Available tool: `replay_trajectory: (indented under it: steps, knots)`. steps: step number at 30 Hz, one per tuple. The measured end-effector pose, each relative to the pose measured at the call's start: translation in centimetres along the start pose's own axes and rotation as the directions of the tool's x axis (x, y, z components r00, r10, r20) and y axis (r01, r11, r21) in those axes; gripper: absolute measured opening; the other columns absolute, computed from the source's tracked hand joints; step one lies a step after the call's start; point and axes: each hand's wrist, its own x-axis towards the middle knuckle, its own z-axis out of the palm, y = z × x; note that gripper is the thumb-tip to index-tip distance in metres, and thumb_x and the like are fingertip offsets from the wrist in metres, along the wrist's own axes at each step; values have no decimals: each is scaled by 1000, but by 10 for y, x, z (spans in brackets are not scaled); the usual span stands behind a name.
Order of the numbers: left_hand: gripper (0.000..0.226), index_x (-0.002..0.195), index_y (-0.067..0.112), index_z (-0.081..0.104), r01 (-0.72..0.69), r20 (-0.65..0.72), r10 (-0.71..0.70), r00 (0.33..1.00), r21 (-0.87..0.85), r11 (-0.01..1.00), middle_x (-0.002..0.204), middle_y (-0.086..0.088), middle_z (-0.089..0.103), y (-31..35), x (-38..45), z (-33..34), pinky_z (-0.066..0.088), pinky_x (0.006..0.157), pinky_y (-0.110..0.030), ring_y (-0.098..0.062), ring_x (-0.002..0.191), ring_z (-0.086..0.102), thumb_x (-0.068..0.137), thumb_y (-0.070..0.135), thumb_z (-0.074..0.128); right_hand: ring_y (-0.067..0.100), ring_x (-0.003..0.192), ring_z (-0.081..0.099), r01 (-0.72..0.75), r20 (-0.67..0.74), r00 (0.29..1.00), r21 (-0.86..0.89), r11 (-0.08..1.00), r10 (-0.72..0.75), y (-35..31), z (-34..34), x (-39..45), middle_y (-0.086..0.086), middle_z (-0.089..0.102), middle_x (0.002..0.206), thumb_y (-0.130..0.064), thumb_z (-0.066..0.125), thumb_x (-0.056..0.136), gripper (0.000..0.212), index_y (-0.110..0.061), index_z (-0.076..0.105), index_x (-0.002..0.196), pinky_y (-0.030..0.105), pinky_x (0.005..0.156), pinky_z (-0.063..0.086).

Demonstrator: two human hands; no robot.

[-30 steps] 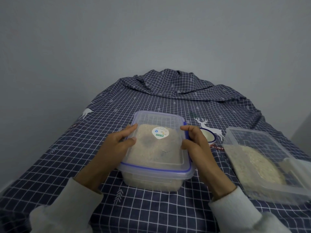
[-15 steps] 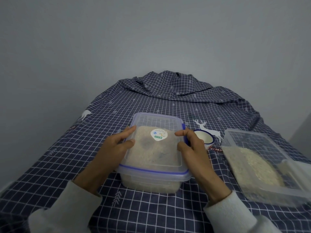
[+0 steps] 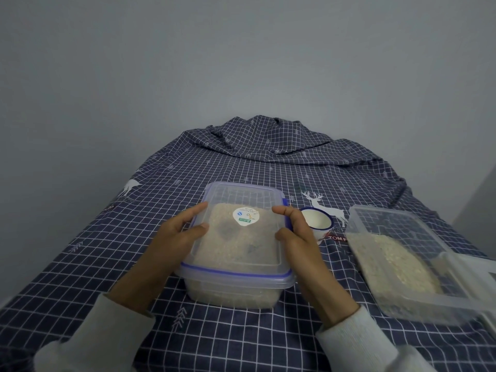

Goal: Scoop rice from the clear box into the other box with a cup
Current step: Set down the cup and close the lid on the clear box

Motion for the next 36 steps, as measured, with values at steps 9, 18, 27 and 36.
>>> replay_trajectory:
  steps: [9,18,27,36]
  knots:
    - [54,132,26,50,-61,-170,59,984,-9,998,140,3,47,1,-3,-10,50,90,-44,-16,113,52,84,6,65,21,117,51,17,-12,1000,18,1000,-17,0,2,-2,-3,49,132,-5,45,88,44,-43,57,107,51,98,49]
    - [63,133,24,50,-94,-186,57,981,-193,977,138,1,50,-2,0,-6,52,86,-38,-13,112,56,81,-7,63,23,127,45,14,-7,1000,5,1000,-14,1,2,-3,-2,43,142,-7,44,89,44,-44,56,107,53,103,45]
    - [65,139,16,45,-40,-91,23,996,-186,982,136,2,52,-5,15,-5,49,74,-21,-6,109,56,81,-9,60,24,140,32,18,2,1000,-22,1000,-18,2,2,-2,-9,31,155,-8,44,90,45,-48,55,107,56,107,38]
    - [67,144,21,35,36,52,-31,998,-99,994,120,10,56,-6,21,-5,54,72,-30,-14,101,61,84,3,61,24,141,33,29,15,999,-35,999,-29,1,1,-4,-6,32,155,-6,43,90,45,-47,54,107,54,110,37]
